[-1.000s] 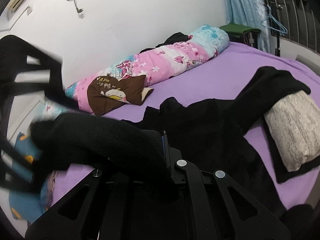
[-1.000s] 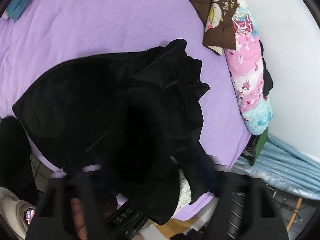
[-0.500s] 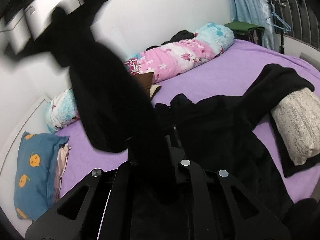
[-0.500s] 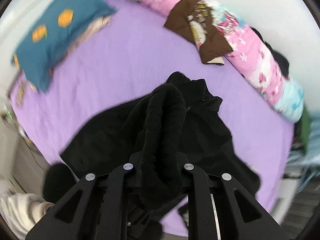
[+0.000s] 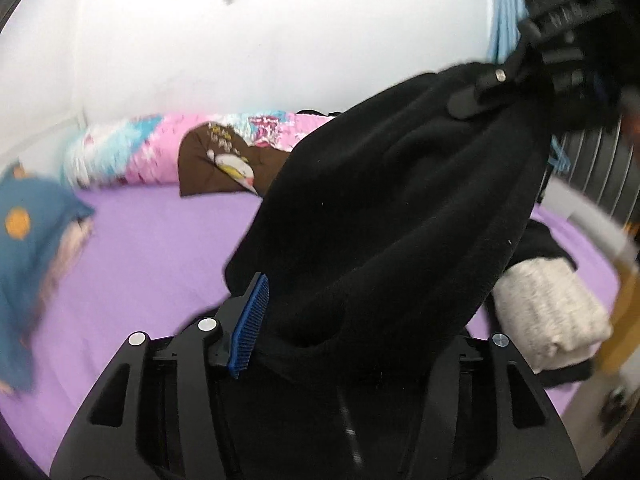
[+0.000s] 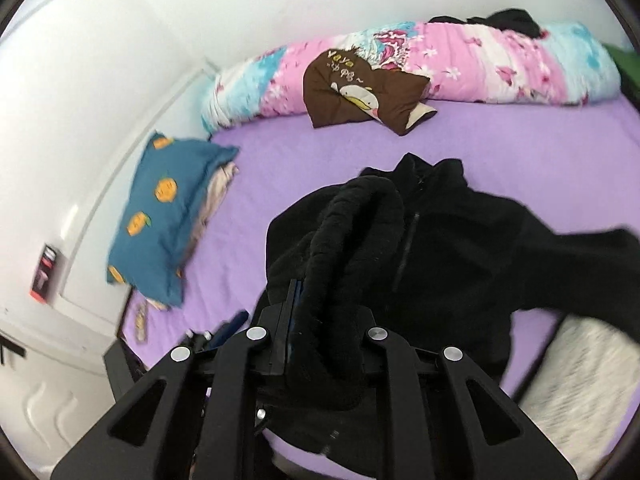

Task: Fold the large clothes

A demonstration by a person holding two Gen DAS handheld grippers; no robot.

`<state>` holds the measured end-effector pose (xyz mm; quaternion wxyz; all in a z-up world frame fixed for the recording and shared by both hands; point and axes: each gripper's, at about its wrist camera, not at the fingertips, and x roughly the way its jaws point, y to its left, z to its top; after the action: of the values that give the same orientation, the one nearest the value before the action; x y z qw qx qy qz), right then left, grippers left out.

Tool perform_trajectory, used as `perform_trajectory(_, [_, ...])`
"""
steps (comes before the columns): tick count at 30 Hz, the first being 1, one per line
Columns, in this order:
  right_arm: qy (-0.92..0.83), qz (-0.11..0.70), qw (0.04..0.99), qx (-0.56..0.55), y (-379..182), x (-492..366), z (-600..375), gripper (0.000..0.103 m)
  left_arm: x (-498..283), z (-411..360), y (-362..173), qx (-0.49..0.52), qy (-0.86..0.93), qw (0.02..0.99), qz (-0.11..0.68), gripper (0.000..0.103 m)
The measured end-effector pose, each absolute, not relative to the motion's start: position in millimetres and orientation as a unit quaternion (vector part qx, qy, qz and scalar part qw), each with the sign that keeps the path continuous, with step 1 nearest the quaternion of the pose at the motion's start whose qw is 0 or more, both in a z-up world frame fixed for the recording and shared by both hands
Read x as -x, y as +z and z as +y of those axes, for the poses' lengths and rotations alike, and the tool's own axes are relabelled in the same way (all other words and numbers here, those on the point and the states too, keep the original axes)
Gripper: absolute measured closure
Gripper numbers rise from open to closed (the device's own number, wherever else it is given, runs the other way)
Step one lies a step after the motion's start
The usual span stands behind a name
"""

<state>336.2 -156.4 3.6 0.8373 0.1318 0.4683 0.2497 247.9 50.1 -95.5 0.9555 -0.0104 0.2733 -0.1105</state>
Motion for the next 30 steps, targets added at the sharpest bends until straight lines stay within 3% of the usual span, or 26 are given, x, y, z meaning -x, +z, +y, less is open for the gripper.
perform_trajectory(9, [0.257, 0.412, 0.855, -0.180, 18.9, -337.2, -178.9, 0.088, -220.3, 35.1, -153.8, -0.048, -0.136, 0.946, 0.290, 0.048])
perform_trajectory(16, [0.240, 0.392, 0.869, -0.186, 15.6, -329.0, -204.0, 0.088, -278.1, 84.6, -203.7, 0.120, -0.118, 0.919, 0.356, 0.043])
perform_trajectory(22, [0.201, 0.374, 0.875, -0.234, -18.4, -314.2, -237.4, 0.088, -340.8, 143.2, -196.9, 0.223, -0.083, 0.908, 0.344, 0.043])
perform_trajectory(30, [0.057, 0.396, 0.869, -0.291, -119.9, -254.7, -276.7, 0.084, -419.1, 117.9, -219.0, 0.099, -0.075, 0.900, 0.419, 0.039])
